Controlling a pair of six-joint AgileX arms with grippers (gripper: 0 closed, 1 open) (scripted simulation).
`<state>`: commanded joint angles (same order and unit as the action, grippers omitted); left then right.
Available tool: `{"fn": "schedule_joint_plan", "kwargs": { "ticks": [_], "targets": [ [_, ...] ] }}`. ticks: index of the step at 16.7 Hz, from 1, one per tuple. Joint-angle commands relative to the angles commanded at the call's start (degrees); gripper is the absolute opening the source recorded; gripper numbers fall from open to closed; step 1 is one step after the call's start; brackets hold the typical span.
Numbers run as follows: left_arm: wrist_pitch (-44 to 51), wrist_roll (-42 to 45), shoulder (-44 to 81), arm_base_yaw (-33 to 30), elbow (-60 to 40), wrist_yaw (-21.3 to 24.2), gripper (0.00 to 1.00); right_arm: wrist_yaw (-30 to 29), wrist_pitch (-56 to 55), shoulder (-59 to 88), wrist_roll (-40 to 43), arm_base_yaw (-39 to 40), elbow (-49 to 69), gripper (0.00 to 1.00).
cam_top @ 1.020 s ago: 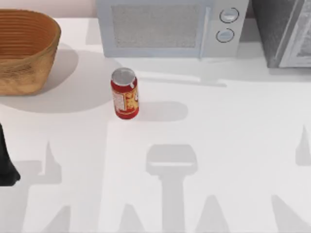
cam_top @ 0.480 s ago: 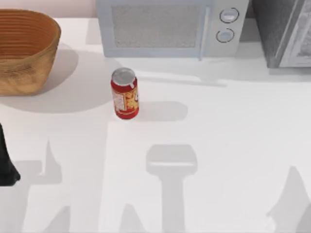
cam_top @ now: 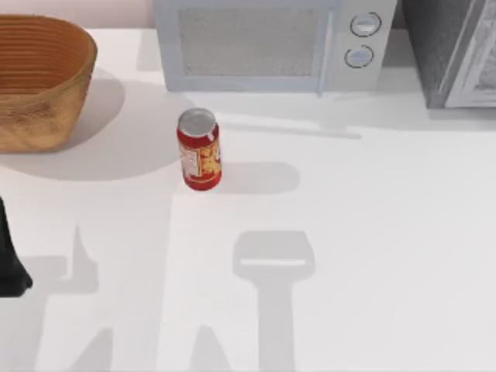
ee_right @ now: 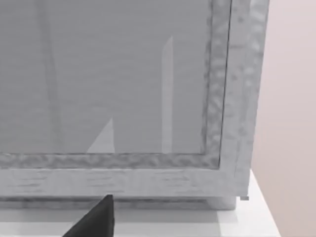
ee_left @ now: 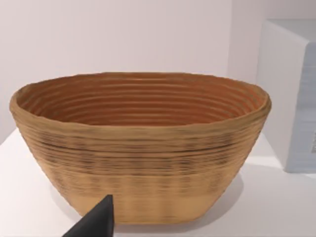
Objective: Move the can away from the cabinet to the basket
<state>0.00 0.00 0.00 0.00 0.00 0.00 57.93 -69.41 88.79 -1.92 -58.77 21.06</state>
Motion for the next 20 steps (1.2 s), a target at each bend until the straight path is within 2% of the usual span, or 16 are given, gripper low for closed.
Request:
{"fn": "schedule_joint_plan", "kwargs": {
  "ticks": [6, 9, 13, 20],
  "targets": [
    [0.0, 0.0, 0.0, 0.0, 0.0, 0.0, 1.0, -0.07, 0.85, -0.21, 0.03, 0.19, 0.44, 1.0],
    [0.0, 0.0, 0.0, 0.0, 0.0, 0.0, 1.0, 0.4, 6.34, -0.67, 0.09, -0.16, 5.79, 1.0],
    [0.0, 0.0, 0.0, 0.0, 0.0, 0.0, 1.0, 1.22, 21.38, -1.96, 0.24, -0.94, 19.23, 1.0],
    [0.0, 0.0, 0.0, 0.0, 0.0, 0.0, 1.0, 1.82, 58.25, -6.26, 0.31, -1.7, 50.47, 1.0]
  ]
}}
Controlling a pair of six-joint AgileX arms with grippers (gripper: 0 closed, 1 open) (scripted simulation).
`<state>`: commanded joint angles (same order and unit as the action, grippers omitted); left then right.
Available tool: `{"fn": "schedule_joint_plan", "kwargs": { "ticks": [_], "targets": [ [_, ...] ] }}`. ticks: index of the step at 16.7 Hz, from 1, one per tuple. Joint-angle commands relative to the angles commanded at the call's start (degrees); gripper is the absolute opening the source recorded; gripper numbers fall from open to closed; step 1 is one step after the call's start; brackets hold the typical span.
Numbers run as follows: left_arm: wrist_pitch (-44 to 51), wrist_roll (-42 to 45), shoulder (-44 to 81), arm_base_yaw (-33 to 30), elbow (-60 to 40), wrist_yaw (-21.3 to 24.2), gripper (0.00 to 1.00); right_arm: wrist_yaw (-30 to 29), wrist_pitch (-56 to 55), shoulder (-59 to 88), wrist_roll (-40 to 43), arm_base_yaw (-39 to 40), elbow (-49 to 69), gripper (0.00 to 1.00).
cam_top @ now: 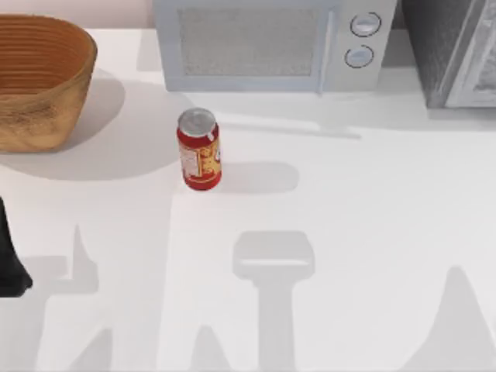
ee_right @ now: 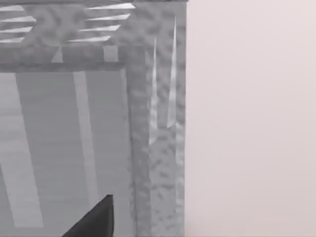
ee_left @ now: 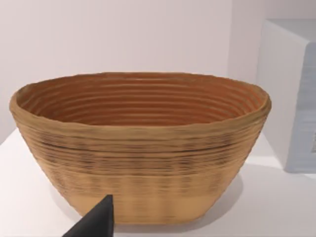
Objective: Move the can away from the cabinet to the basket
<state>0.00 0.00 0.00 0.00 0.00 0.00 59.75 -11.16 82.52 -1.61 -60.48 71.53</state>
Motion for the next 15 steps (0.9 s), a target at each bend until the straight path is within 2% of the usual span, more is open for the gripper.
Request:
{"fn": "schedule_joint_plan", "kwargs": {
  "ticks": [4, 7, 10, 15],
  "targets": [
    [0.0, 0.0, 0.0, 0.0, 0.0, 0.0, 1.0, -0.2, 19.07, -2.96, -0.1, 0.2, 16.1, 1.0],
    [0.0, 0.0, 0.0, 0.0, 0.0, 0.0, 1.0, -0.45, 28.59, -4.79, -0.22, 0.54, 24.54, 1.0],
    [0.0, 0.0, 0.0, 0.0, 0.0, 0.0, 1.0, -0.62, 32.67, -5.73, -0.3, 0.77, 28.23, 1.0],
    [0.0, 0.0, 0.0, 0.0, 0.0, 0.0, 1.0, -0.58, 32.65, -5.65, -0.31, 0.58, 28.42, 1.0]
  ]
}}
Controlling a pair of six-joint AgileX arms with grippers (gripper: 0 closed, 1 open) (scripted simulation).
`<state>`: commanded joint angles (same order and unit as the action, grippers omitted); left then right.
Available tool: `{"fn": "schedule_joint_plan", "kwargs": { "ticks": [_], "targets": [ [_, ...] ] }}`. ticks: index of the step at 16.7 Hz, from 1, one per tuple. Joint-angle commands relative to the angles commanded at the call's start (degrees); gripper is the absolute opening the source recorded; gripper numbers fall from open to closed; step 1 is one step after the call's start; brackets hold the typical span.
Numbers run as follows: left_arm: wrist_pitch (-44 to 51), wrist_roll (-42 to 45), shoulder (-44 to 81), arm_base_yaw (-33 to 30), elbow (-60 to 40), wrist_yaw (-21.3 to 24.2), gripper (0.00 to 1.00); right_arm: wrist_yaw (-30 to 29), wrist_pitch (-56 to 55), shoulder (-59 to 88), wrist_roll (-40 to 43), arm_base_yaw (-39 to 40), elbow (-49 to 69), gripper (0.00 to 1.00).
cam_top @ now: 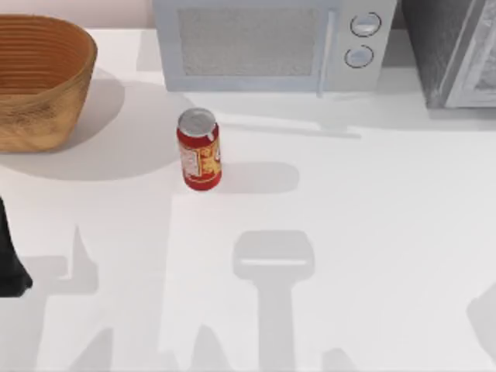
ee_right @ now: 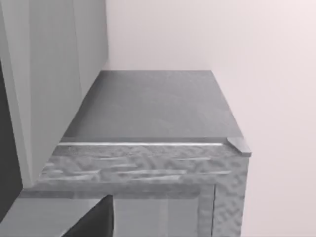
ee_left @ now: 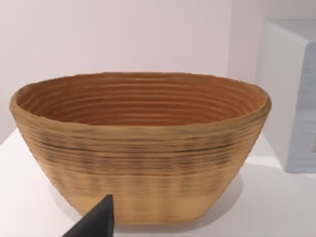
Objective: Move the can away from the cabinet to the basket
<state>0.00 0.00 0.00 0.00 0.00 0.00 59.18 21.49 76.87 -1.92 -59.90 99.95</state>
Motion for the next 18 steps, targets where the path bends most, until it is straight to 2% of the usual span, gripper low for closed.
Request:
{"fn": "schedule_joint_plan", "kwargs": {
  "ticks": [4, 7, 10, 18],
  "targets": [
    [0.0, 0.0, 0.0, 0.0, 0.0, 0.0, 1.0, -3.46, 0.19, 0.16, 0.12, 3.47, 0.57, 1.0],
    [0.0, 0.0, 0.0, 0.0, 0.0, 0.0, 1.0, -12.22, 0.71, 0.47, 0.36, 12.12, 1.43, 1.0],
    [0.0, 0.0, 0.0, 0.0, 0.0, 0.0, 1.0, -25.7, 1.48, 0.7, 0.57, 25.56, 2.04, 1.0],
    [0.0, 0.0, 0.0, 0.0, 0.0, 0.0, 1.0, -68.52, 3.16, -0.89, 0.76, 68.54, 0.77, 1.0]
  ]
}}
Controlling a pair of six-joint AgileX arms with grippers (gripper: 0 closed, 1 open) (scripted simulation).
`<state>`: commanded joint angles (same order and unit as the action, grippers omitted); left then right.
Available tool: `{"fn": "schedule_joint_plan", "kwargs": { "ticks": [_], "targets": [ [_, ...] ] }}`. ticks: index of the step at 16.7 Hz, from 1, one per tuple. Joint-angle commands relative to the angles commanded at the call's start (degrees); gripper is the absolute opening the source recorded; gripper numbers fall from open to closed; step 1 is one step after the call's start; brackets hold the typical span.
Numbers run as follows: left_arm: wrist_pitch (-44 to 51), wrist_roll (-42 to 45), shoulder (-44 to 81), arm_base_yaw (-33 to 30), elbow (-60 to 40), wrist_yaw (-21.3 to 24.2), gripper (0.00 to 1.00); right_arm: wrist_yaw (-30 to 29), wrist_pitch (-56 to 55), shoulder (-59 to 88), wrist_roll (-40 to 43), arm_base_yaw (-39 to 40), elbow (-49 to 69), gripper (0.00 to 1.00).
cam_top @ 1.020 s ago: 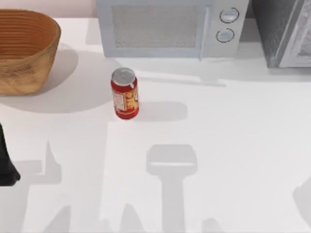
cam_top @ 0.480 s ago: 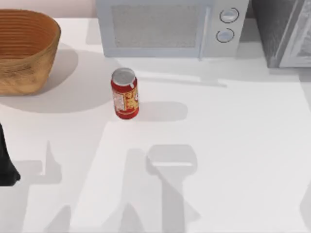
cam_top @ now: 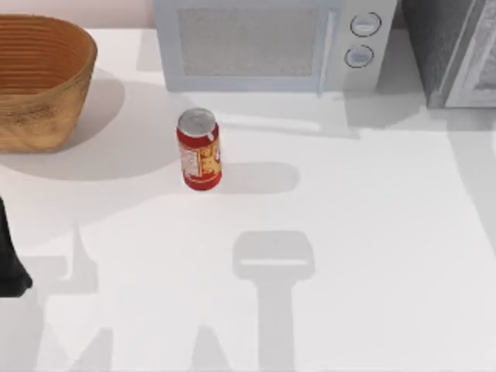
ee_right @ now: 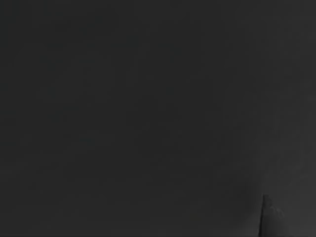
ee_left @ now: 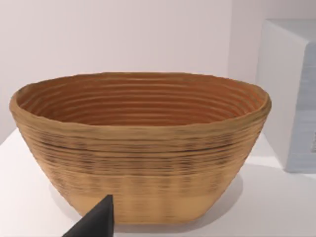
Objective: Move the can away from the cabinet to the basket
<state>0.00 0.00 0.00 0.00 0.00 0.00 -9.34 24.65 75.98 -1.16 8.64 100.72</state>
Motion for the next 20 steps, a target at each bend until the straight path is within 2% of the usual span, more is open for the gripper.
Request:
{"fn": "schedule_joint_plan", "kwargs": {
  "ticks": [3, 6, 12, 20],
  "targets": [
    [0.0, 0.0, 0.0, 0.0, 0.0, 0.0, 1.0, -10.73, 0.28, -1.08, 0.04, 10.75, -1.11, 1.0],
    [0.0, 0.0, 0.0, 0.0, 0.0, 0.0, 1.0, -16.05, 0.39, -1.82, 0.09, 16.08, -1.89, 1.0],
    [0.0, 0.0, 0.0, 0.0, 0.0, 0.0, 1.0, -17.57, 0.74, -2.97, 0.81, 15.17, -1.3, 1.0],
    [0.0, 0.0, 0.0, 0.0, 0.0, 0.0, 1.0, -13.04, -1.79, 5.44, 0.7, 10.51, 4.54, 1.0]
  ]
}}
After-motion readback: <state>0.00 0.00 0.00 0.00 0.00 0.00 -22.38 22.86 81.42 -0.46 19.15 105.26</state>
